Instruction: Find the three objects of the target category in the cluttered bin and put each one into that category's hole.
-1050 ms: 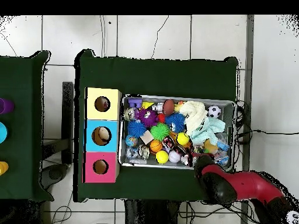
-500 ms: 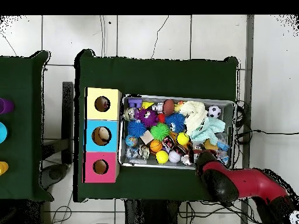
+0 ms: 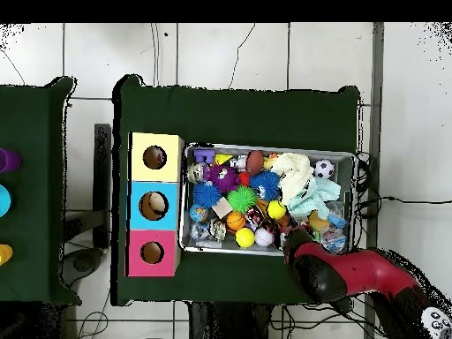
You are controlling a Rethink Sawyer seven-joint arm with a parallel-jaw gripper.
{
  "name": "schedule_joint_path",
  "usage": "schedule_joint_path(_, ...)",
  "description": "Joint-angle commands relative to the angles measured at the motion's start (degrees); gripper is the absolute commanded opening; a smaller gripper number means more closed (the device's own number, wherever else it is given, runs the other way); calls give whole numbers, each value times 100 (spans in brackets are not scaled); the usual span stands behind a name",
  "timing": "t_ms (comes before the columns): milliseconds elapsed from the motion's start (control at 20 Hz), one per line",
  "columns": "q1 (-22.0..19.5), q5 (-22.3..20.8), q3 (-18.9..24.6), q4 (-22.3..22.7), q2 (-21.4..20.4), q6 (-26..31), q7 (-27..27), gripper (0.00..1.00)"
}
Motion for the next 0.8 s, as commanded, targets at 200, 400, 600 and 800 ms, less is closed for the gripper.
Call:
schedule_joint_path(200,-467,-375,225,-334,369,380,-703,100)
schedule_joint_path(400,-662,-136,496,-233,240,672,-893,100)
schedule_joint_path(600,-777,115,723,-84,86,909,-961,100)
schedule_joint_path(800,-803,206,826,-13,-24,1018,-951,100)
